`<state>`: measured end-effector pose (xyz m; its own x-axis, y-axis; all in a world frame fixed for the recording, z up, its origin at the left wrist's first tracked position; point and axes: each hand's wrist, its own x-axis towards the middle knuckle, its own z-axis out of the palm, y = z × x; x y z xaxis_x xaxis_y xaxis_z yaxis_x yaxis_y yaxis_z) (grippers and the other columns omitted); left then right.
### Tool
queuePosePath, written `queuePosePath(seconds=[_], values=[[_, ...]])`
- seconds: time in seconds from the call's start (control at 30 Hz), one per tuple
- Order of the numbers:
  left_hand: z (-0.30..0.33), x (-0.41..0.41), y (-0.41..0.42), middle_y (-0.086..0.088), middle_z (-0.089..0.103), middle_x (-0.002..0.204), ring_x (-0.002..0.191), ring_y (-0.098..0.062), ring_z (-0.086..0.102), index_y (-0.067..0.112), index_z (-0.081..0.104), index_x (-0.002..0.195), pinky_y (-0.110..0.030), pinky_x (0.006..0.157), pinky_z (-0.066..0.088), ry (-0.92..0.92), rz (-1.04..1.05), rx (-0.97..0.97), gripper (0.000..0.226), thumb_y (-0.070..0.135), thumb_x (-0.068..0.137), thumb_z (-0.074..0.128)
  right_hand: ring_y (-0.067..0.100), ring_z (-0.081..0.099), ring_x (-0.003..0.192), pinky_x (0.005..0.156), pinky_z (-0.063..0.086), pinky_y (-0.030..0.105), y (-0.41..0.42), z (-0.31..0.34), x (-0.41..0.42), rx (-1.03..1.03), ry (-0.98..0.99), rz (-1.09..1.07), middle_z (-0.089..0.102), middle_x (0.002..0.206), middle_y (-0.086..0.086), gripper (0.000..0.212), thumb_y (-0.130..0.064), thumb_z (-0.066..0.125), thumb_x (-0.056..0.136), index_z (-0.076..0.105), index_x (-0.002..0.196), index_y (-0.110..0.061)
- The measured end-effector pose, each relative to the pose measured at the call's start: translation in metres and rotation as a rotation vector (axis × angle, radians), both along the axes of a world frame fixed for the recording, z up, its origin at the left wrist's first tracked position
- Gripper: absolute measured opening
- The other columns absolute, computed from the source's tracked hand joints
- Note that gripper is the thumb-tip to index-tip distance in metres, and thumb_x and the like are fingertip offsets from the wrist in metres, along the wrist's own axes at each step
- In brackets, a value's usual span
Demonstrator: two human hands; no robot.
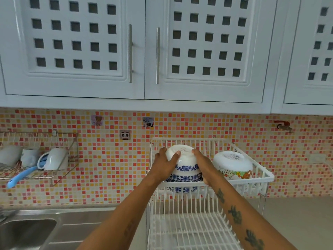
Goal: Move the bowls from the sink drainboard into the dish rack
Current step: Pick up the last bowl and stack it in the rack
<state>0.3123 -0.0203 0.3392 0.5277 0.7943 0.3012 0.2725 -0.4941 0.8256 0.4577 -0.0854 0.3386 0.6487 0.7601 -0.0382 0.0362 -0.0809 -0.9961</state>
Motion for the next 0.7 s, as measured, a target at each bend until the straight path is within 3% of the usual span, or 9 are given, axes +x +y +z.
queuePosePath(seconds=[0.07, 0.1, 0.2, 0.3, 0.4, 0.53, 0.7], values=[[0.003, -0.004, -0.007, -0.014, 0.036, 0.145, 0.126, -0.030, 0.049, 0.011, 0.029, 0.146, -0.032, 0.096, 0.044, 0.023, 0.030, 0.075, 0.066, 0.051, 0.096, 0.044, 0.028, 0.066, 0.100, 0.088, 0.056, 0.047, -0.005, 0.001, -0.003, 0.015, -0.102, -0.069, 0.065, 0.119, 0.010, 0.085, -0.069, 0.044, 0.064, 0.051, 0.130, -0.015], [0.005, -0.006, -0.011, -0.014, 0.034, 0.147, 0.129, -0.031, 0.047, 0.009, 0.028, 0.148, -0.033, 0.099, 0.041, 0.044, 0.043, 0.121, 0.067, 0.049, 0.097, 0.044, 0.027, 0.063, 0.107, 0.092, 0.053, 0.045, -0.008, 0.003, -0.007, 0.032, -0.175, -0.092, 0.061, 0.127, 0.009, 0.083, -0.068, 0.044, 0.068, 0.048, 0.133, -0.017], [0.010, -0.021, -0.021, -0.014, 0.027, 0.153, 0.136, -0.031, 0.042, 0.006, 0.020, 0.152, -0.038, 0.108, 0.039, 0.112, 0.034, 0.233, 0.071, 0.046, 0.098, 0.043, 0.025, 0.049, 0.125, 0.100, 0.041, 0.036, -0.022, 0.009, -0.027, 0.094, -0.422, -0.150, 0.047, 0.143, 0.007, 0.058, -0.048, 0.044, 0.092, 0.043, 0.138, -0.014], [0.012, -0.047, -0.025, -0.013, 0.024, 0.156, 0.140, -0.030, 0.036, 0.008, 0.019, 0.152, -0.038, 0.110, 0.035, 0.200, -0.018, 0.302, 0.067, 0.044, 0.100, 0.040, 0.024, 0.049, 0.119, 0.091, 0.038, 0.031, -0.031, 0.010, -0.038, 0.055, -0.699, -0.156, 0.046, 0.137, 0.010, 0.045, -0.037, 0.046, 0.096, 0.045, 0.133, -0.012], [0.010, -0.082, -0.023, -0.012, 0.018, 0.159, 0.144, -0.030, 0.030, 0.009, 0.018, 0.153, -0.039, 0.114, 0.031, 0.313, -0.068, 0.298, 0.066, 0.045, 0.101, 0.037, 0.027, 0.046, 0.128, 0.101, 0.038, 0.036, -0.040, 0.011, -0.052, -0.034, -0.836, -0.111, 0.041, 0.142, 0.008, 0.049, -0.041, 0.042, 0.097, 0.040, 0.139, -0.016], [0.011, -0.133, -0.023, -0.012, 0.015, 0.161, 0.145, -0.031, 0.030, 0.007, 0.016, 0.153, -0.039, 0.115, 0.030, 0.435, -0.036, 0.306, 0.064, 0.042, 0.102, 0.033, 0.024, 0.030, 0.143, 0.115, 0.028, 0.041, -0.050, 0.021, -0.082, -0.124, -0.977, -0.051, 0.027, 0.156, 0.004, 0.056, -0.050, 0.035, 0.097, 0.039, 0.144, -0.020], [0.021, -0.187, -0.026, -0.012, 0.018, 0.162, 0.147, -0.030, 0.024, 0.007, 0.020, 0.153, -0.041, 0.117, 0.027, 0.573, -0.008, 0.403, 0.054, 0.031, 0.105, 0.028, 0.025, 0.011, 0.149, 0.119, 0.015, 0.040, -0.060, 0.032, -0.129, -0.318, -1.235, 0.044, 0.010, 0.163, 0.004, 0.057, -0.048, 0.033, 0.098, 0.034, 0.147, -0.018]])
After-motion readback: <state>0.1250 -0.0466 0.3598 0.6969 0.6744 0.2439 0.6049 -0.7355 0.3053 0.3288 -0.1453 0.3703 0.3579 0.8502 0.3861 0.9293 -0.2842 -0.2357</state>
